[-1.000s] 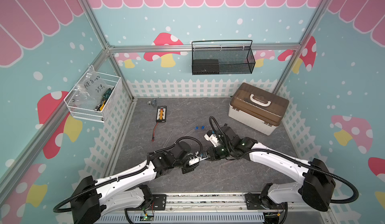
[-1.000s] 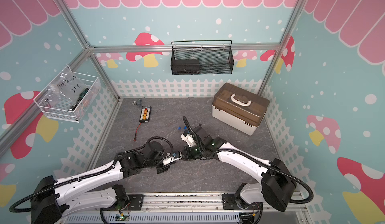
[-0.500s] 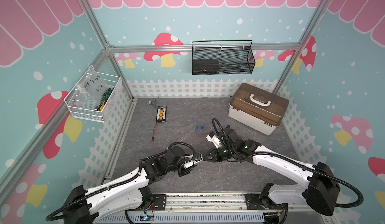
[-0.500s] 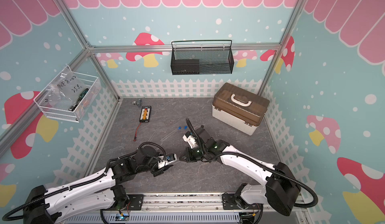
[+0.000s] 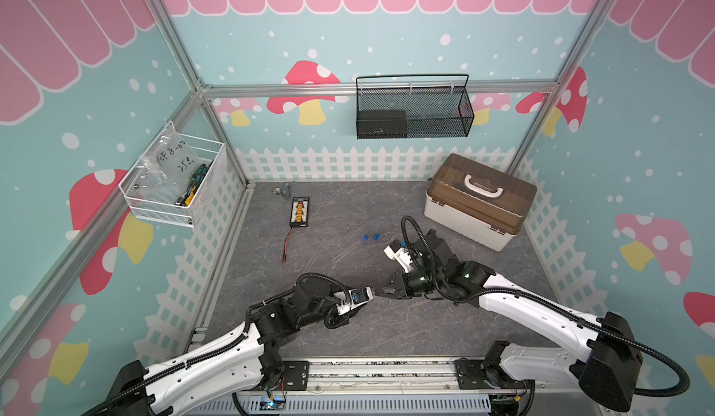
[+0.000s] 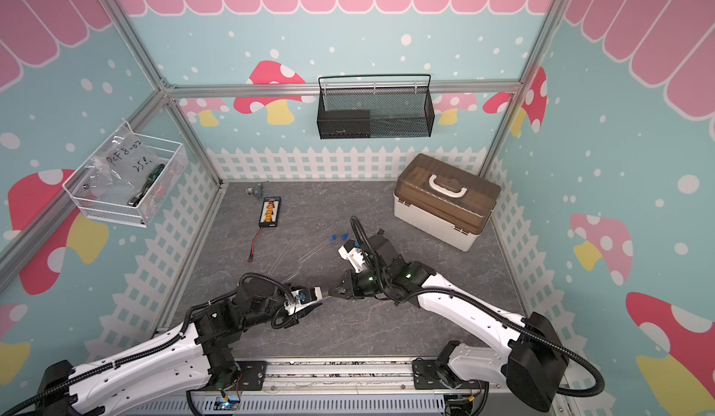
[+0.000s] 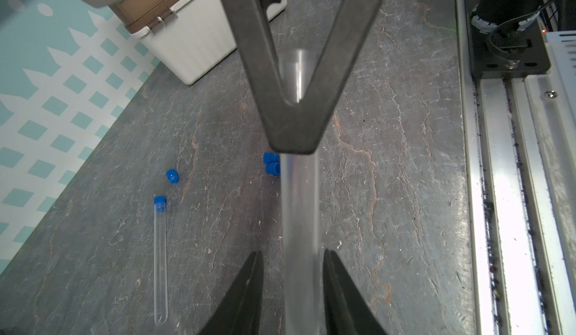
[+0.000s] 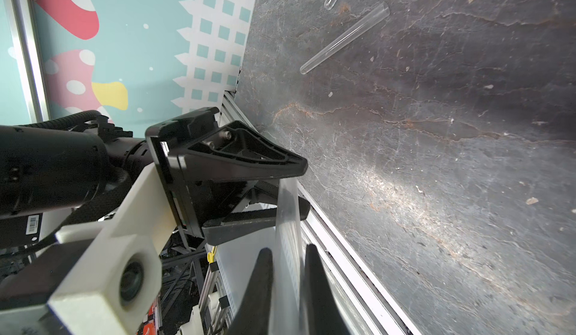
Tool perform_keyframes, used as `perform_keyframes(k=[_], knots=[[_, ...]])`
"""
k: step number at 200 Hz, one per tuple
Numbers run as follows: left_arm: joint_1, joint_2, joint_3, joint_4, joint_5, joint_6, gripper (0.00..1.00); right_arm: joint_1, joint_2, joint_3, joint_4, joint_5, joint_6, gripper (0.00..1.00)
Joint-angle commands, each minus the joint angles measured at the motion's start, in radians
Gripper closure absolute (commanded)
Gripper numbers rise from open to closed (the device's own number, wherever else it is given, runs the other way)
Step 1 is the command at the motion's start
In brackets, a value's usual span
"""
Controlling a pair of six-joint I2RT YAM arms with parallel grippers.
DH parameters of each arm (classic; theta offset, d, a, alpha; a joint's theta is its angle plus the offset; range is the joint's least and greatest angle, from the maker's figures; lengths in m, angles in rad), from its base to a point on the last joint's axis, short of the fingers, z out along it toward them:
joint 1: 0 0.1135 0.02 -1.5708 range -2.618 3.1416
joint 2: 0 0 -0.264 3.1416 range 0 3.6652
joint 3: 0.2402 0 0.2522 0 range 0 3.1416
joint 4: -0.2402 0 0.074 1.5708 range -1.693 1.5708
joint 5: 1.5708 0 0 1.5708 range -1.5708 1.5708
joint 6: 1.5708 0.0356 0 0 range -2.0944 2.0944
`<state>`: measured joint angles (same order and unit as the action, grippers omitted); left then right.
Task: Insert stoppers into test tubes
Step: Pick up the test tube at the center of the board.
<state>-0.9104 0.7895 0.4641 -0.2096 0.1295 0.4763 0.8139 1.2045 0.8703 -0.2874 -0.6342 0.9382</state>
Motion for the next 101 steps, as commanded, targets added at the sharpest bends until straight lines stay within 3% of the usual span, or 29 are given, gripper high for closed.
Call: perform_keyframes(k=[1, 25, 101], knots=[[0.002, -0.002, -0.013, 0.021, 0.014, 0.024, 0.68, 0.01, -0.017, 0.013, 0.022, -0.022, 0.023, 0.89], [0.002, -0.009, -0.017, 0.021, 0.008, 0.024, 0.76, 0.01, -0.019, 0.006, 0.033, -0.025, 0.029, 0.89], [0.002, 0.006, -0.011, 0.009, -0.007, 0.03, 0.76, 0.01, -0.02, 0.003, 0.059, -0.041, 0.045, 0.89]])
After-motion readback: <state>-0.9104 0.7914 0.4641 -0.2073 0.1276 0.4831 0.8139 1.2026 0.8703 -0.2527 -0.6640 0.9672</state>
